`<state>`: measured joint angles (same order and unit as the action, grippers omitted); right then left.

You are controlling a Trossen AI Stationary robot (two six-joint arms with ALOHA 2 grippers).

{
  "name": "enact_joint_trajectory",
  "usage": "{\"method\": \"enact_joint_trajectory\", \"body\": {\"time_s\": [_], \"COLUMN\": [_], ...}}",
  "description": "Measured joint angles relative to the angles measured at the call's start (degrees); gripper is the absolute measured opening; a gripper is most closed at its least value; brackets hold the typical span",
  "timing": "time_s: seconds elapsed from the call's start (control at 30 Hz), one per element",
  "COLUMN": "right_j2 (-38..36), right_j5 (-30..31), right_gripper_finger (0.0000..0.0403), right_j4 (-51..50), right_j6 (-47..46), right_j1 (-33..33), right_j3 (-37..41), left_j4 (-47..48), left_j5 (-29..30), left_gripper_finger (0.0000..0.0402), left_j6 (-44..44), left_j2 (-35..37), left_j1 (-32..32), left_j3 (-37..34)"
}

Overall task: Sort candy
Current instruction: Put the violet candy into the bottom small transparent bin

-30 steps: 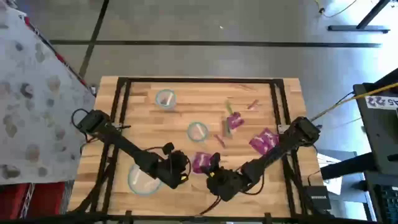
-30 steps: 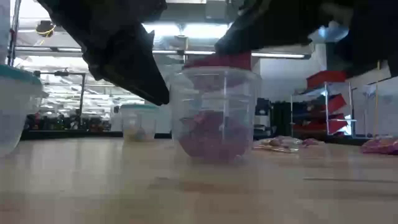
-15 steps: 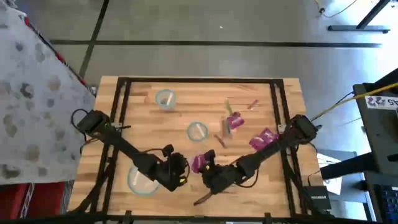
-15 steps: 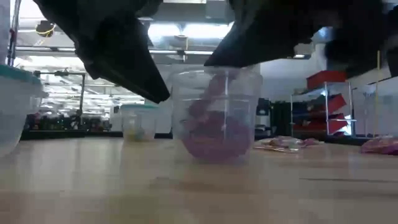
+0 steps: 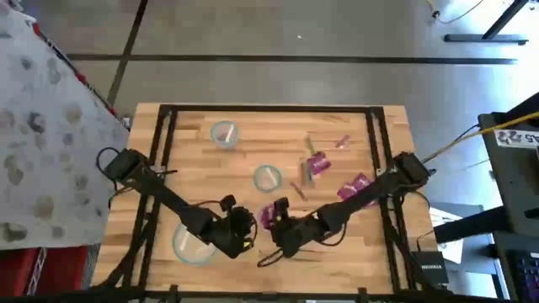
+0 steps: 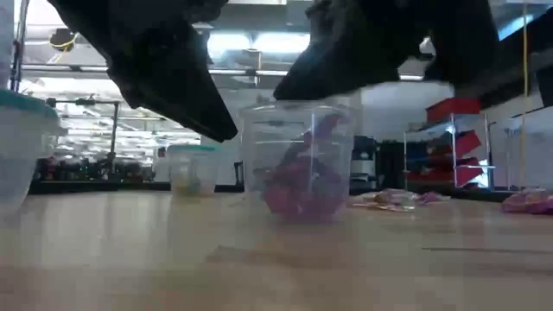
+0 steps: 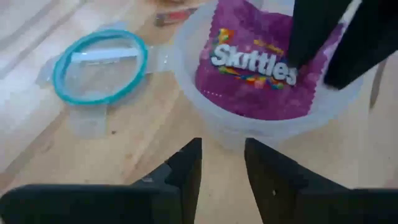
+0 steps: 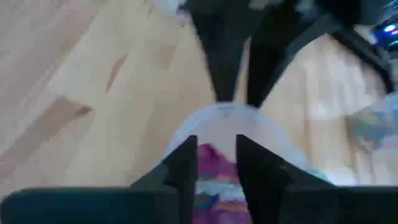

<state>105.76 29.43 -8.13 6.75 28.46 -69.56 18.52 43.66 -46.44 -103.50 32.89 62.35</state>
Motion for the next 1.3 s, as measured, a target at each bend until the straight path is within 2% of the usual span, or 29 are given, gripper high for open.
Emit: {"method": "enact_joint_trajectory", "body": {"time_s": [0.1,0.2,0.33,0.5,0.57,0.7,0.87,1.13,1.23,1.3], "right_j2": [-1.8,-2.2,-0.8,1.8,2.7,3.5,3.9,3.6,3.1,3.1], "right_j5": [-1.3,-5.3,-11.6,-17.7,-19.7,-20.2,-23.0,-20.3,-19.0,-17.7], "right_gripper_finger": [0.0147,0.0143,0.01,0.0016,0.0008,0.0017,0.0002,0.0007,0.0007,0.0007], "right_j4": [-4.0,-9.4,-13.8,-14.8,-14.8,-14.8,-14.9,-14.1,-19.1,-26.2], "right_j6": [-3.6,-9.8,-14.7,-15.6,-15.6,-15.8,-14.4,-12.4,-11.5,-10.9], "right_j1": [-0.7,-2.8,-6.1,-9.0,-9.7,-10.2,-10.1,-10.1,-10.1,-10.1], "right_j3": [-1.7,-3.1,-3.3,-3.3,-3.3,-3.3,-3.3,-5.2,-9.3,-12.8], "left_j4": [0.0,-0.2,-1.1,-1.4,-1.4,-1.4,-1.4,-1.5,-1.5,-1.4], "left_j5": [0.0,0.0,0.0,0.3,0.4,0.4,0.5,0.7,0.7,0.7], "left_gripper_finger": [0.0107,0.0107,0.0107,0.0107,0.0107,0.0107,0.0107,0.0107,0.0107,0.0107], "left_j6": [0.0,0.0,0.2,0.4,0.4,0.4,0.4,0.1,0.1,0.1], "left_j2": [0.0,0.0,0.0,0.0,0.0,0.0,0.0,0.0,0.0,0.0], "left_j1": [-0.1,-0.1,-0.1,-0.3,-0.4,-0.4,-0.7,-0.8,-0.8,-0.6], "left_j3": [0.0,0.0,0.0,0.0,0.0,0.0,0.0,0.0,0.0,0.0]}}
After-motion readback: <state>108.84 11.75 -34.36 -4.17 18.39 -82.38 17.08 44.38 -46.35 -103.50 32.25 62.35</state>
